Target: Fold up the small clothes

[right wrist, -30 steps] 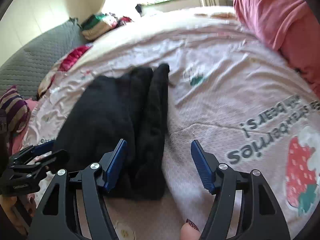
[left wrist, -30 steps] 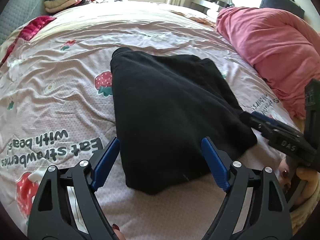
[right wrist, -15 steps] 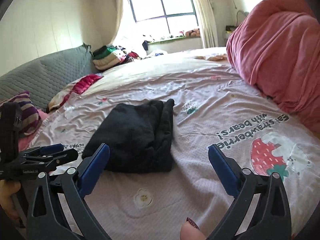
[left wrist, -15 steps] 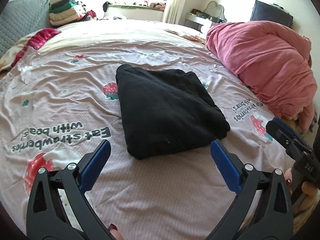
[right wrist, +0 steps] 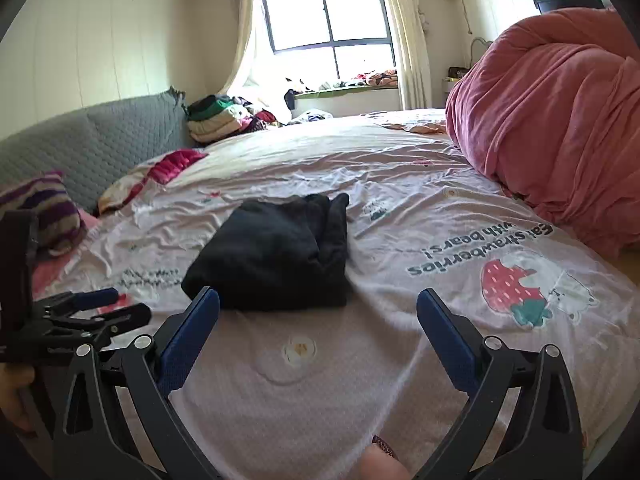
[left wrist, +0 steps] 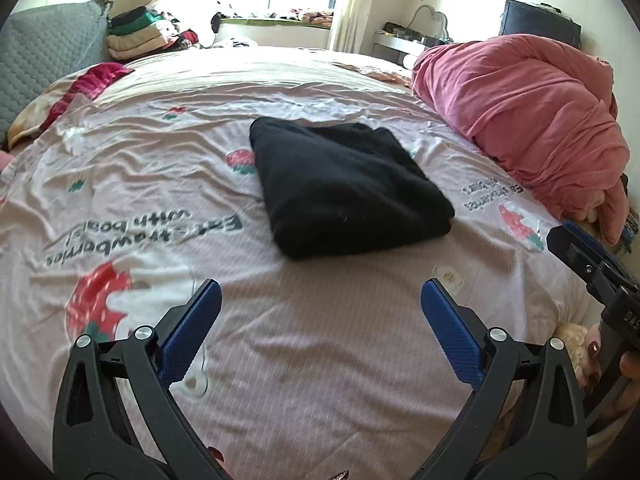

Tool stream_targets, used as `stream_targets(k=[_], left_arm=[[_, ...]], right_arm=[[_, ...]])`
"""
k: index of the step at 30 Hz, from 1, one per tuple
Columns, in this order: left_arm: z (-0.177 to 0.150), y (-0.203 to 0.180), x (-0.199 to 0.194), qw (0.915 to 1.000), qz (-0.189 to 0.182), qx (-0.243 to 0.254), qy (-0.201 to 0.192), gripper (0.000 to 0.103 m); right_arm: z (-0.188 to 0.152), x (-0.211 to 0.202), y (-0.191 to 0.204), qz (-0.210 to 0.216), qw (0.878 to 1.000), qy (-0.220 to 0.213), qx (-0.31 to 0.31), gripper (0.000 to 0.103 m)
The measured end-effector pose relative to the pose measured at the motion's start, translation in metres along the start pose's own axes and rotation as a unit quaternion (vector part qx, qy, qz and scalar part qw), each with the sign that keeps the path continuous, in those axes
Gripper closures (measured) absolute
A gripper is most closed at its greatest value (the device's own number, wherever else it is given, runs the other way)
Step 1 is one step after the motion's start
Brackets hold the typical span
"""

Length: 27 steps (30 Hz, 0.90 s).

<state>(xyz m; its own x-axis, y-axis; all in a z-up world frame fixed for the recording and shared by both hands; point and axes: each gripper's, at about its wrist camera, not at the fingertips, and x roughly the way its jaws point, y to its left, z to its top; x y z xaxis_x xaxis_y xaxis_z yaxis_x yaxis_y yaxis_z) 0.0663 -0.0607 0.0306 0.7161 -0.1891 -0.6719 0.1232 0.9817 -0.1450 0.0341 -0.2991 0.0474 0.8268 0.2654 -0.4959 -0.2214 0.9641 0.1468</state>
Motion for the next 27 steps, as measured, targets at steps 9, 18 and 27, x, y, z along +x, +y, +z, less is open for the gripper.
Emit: stream_targets(k=[9,18,27], left_arm=[[-0.028,0.014,0.008,0.9999,0.005,-0.013,0.007,0.009],[-0.036,0.028,0.012,0.9997,0.003,-0.02,-0.012,0.009],[-0.039,0.037,0.019,0.9995,0.008,-0.029,0.006,0.009]], right_arm=[[-0.033,0.013,0.006,-0.013,0.999,0.033,0.023,0.005],[-0.055,0.022,0.017,-0.027,0.999,0.02,0.012,0.005],[-0.057,0.034,0.028,-0.037,0.999,0.037,0.002,0.005]])
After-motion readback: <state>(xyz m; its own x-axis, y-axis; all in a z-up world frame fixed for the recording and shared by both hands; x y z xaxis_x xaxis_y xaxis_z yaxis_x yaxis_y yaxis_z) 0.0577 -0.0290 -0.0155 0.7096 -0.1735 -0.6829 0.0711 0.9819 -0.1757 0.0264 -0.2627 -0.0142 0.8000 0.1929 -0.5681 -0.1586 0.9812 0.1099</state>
